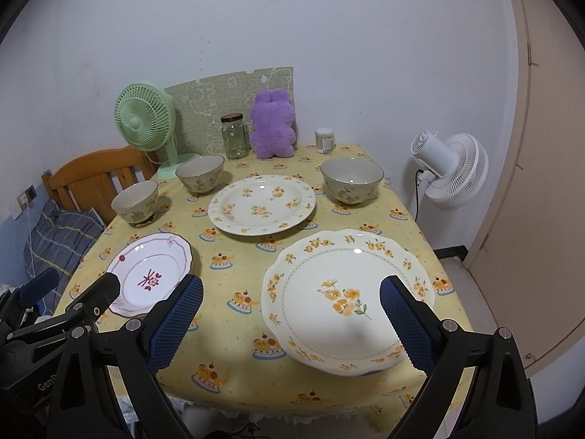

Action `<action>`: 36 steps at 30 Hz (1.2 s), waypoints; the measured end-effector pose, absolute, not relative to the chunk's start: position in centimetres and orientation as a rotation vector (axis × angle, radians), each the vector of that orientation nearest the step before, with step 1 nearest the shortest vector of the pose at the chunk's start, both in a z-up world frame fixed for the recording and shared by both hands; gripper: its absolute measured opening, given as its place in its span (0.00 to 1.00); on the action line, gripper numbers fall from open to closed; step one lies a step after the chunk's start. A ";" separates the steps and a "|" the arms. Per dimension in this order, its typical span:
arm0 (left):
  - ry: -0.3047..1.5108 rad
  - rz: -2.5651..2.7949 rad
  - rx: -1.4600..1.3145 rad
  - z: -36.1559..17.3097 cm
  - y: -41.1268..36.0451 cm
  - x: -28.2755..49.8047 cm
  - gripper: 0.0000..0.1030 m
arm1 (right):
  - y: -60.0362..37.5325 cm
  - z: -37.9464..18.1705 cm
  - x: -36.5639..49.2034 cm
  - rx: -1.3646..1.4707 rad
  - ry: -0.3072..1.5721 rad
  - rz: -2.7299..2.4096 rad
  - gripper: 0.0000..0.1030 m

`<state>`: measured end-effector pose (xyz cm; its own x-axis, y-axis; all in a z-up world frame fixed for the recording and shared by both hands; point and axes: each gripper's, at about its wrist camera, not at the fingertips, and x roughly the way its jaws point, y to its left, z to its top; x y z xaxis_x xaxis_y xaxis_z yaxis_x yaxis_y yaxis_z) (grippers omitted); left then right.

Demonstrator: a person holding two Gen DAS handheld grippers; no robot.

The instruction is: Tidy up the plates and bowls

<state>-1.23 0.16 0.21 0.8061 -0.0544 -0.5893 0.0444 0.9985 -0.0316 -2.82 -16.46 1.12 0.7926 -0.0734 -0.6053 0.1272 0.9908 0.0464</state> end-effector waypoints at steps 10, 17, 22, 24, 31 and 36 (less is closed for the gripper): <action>0.630 -0.073 -0.022 0.9 0.5 -1.0 0.92 | -16.4 1.9 -2.9 0.078 0.643 -0.122 0.96; 0.636 -0.098 -0.004 1.4 1.1 -0.4 0.91 | -15.8 2.5 -2.8 0.096 0.657 -0.154 0.96; 0.645 -0.127 0.004 1.6 1.8 0.1 0.91 | -15.0 2.9 -2.8 0.106 0.660 -0.174 0.96; 0.652 -0.142 0.006 1.4 1.9 0.3 0.90 | -15.0 3.0 -2.8 0.111 0.660 -0.184 0.96; 0.686 -0.185 0.027 0.7 0.9 1.3 0.87 | -15.2 2.6 -2.6 0.137 0.674 -0.236 0.96; 0.712 -0.208 0.049 -0.1 -1.2 2.3 0.84 | -16.8 2.1 -1.8 0.145 0.684 -0.257 0.96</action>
<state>2.34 -1.20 -0.10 0.7375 -0.1724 -0.6530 0.2056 0.9783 -0.0261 -1.81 -16.80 2.10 0.7455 -0.1863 -0.6400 0.2810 0.9585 0.0484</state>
